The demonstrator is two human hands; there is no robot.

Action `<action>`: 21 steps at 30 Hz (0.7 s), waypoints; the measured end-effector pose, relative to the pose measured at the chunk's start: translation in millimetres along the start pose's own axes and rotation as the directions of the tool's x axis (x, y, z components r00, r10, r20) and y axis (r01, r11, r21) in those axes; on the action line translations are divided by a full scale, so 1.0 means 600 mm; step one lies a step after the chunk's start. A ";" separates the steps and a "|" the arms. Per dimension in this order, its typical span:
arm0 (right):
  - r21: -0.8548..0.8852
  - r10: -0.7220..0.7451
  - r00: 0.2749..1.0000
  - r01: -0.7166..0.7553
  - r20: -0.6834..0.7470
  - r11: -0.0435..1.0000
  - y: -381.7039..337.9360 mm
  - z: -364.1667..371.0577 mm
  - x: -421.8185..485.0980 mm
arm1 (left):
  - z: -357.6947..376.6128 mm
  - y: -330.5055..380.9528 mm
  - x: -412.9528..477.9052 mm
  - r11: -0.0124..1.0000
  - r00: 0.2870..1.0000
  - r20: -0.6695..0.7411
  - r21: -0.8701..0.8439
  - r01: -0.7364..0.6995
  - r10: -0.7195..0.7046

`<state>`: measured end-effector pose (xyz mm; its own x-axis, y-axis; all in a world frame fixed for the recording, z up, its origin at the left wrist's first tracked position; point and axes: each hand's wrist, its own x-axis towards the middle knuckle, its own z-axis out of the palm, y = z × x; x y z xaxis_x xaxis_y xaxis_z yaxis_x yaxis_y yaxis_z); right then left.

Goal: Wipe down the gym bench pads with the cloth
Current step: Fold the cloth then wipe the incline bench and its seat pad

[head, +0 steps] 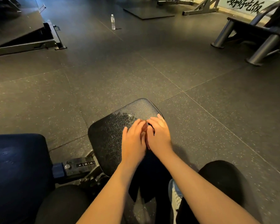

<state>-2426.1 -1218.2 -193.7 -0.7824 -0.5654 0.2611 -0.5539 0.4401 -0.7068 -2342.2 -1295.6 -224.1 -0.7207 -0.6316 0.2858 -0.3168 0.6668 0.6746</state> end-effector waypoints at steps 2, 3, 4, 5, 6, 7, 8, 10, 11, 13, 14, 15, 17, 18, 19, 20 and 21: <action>-0.054 -0.015 1.000 0.015 -0.009 0.998 0.002 0.010 -0.004 | -0.012 -0.017 0.009 0.991 0.982 -0.145 0.039 0.129 -0.122; -0.073 -0.024 1.000 0.023 -0.014 0.997 0.003 0.014 -0.004 | -0.016 -0.020 0.013 0.974 0.954 -0.214 0.036 0.224 -0.212; -0.090 -0.038 0.999 0.036 -0.018 0.995 0.002 0.015 -0.005 | -0.017 -0.020 0.017 0.951 0.923 -0.249 0.025 0.309 -0.293; -0.107 -0.055 0.998 0.052 -0.020 0.993 0.004 0.015 -0.006 | -0.013 -0.015 0.018 0.936 0.908 -0.246 0.013 0.352 -0.339; -0.124 -0.073 0.997 0.070 -0.013 0.990 0.006 0.012 -0.006 | -0.008 -0.009 0.019 0.936 0.913 -0.224 0.003 0.351 -0.341; -0.132 -0.084 0.996 0.083 0.001 0.988 0.009 0.010 -0.007 | -0.003 -0.005 0.020 0.943 0.924 -0.200 -0.008 0.331 -0.326; -0.129 -0.089 0.996 0.090 0.012 0.988 0.012 0.006 -0.007 | -0.001 -0.003 0.022 0.952 0.935 -0.183 -0.024 0.304 -0.304; -0.092 -0.077 0.997 0.077 -0.003 0.993 0.021 -0.005 -0.006 | 0.004 -0.001 0.020 0.977 0.966 -0.147 -0.068 0.202 -0.210; -0.058 -0.068 0.997 0.066 -0.036 0.996 0.023 -0.008 -0.004 | 0.003 -0.001 0.016 0.987 0.983 -0.119 -0.091 0.130 -0.141; 0.000 -0.063 0.991 0.064 -0.117 0.998 0.029 -0.014 0.003 | 0.004 0.005 0.008 0.991 0.998 -0.067 -0.136 -0.015 0.006; 0.021 -0.059 0.989 0.063 -0.137 0.998 0.030 -0.014 0.003 | 0.005 0.008 0.003 0.987 0.997 -0.043 -0.141 -0.072 0.067; 0.033 -0.056 0.988 0.061 -0.147 0.998 0.030 -0.013 0.003 | 0.006 0.009 -0.002 0.984 0.993 -0.022 -0.132 -0.118 0.117; 0.032 -0.060 0.991 0.064 -0.121 0.997 0.029 -0.014 0.000 | 0.009 0.004 -0.005 0.981 0.985 0.014 -0.096 -0.171 0.173; 0.016 -0.059 0.995 0.061 -0.077 0.998 0.027 -0.014 -0.003 | 0.009 0.001 -0.005 0.982 0.984 0.022 -0.077 -0.172 0.174; -0.013 -0.057 0.998 0.057 -0.023 0.998 0.024 -0.015 -0.006 | 0.009 -0.005 -0.004 0.986 0.987 0.022 -0.060 -0.155 0.156; -0.060 -0.065 0.998 0.066 0.021 0.996 0.021 -0.015 -0.008 | 0.007 -0.010 -0.002 0.992 0.993 0.007 -0.045 -0.119 0.119; -0.102 -0.071 0.996 0.076 0.044 0.992 0.021 -0.014 -0.008 | 0.006 -0.019 0.003 0.998 0.999 -0.021 -0.039 -0.051 0.050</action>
<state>-2431.6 -1203.9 -198.6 -0.7275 -0.6257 0.2816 -0.6376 0.4648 -0.6144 -2342.0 -1303.0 -234.0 -0.7226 -0.6055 0.3336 -0.2553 0.6822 0.6851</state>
